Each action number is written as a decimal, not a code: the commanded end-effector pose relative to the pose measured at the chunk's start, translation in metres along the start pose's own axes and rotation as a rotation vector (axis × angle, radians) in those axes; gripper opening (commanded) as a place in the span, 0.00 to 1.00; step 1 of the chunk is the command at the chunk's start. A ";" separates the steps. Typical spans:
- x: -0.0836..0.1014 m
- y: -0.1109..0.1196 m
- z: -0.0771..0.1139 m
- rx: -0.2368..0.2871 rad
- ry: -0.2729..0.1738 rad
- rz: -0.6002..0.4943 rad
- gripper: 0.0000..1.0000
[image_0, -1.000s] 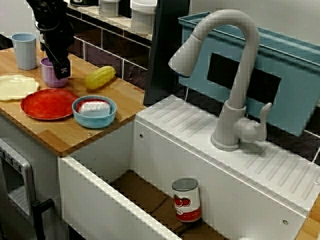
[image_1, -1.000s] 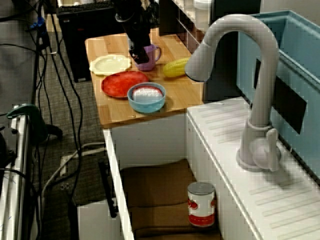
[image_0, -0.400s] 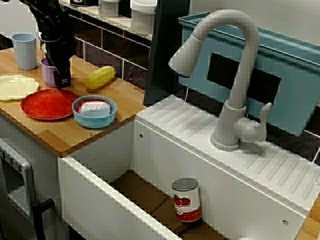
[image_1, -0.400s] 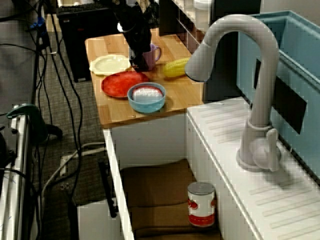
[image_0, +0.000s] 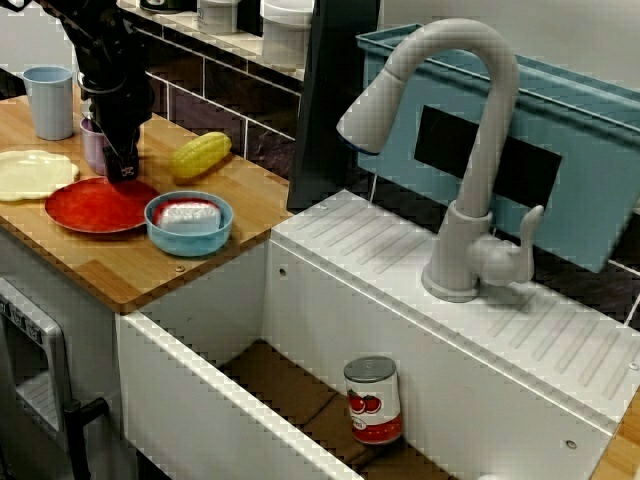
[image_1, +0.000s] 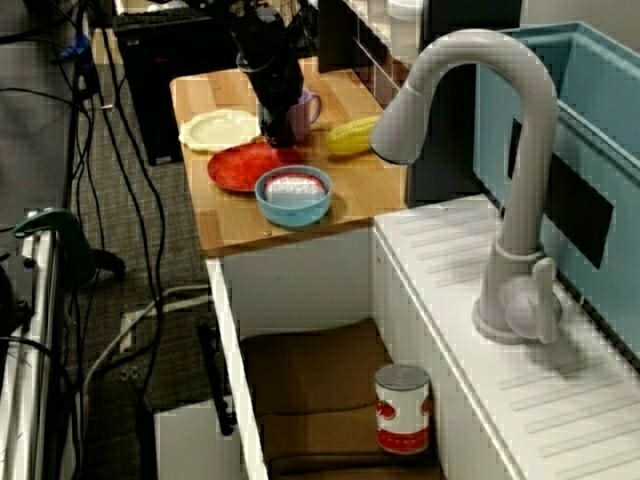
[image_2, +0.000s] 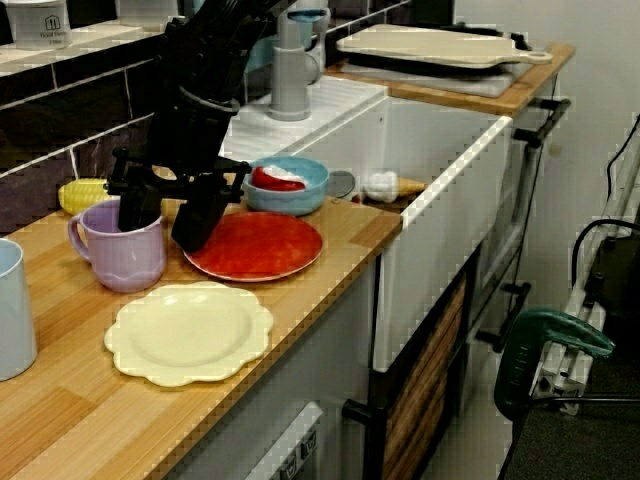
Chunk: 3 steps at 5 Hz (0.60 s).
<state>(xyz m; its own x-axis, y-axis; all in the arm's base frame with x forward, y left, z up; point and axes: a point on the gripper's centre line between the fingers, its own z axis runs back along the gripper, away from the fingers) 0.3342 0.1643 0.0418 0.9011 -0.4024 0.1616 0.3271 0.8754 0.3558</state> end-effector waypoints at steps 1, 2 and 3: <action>0.009 0.020 0.013 0.017 -0.015 0.005 0.00; 0.013 0.027 0.017 0.006 -0.005 0.014 0.00; 0.017 0.035 0.026 -0.009 -0.009 0.022 0.00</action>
<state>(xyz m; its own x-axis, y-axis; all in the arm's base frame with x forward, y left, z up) 0.3498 0.1742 0.0642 0.9154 -0.3737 0.1495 0.3161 0.8974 0.3079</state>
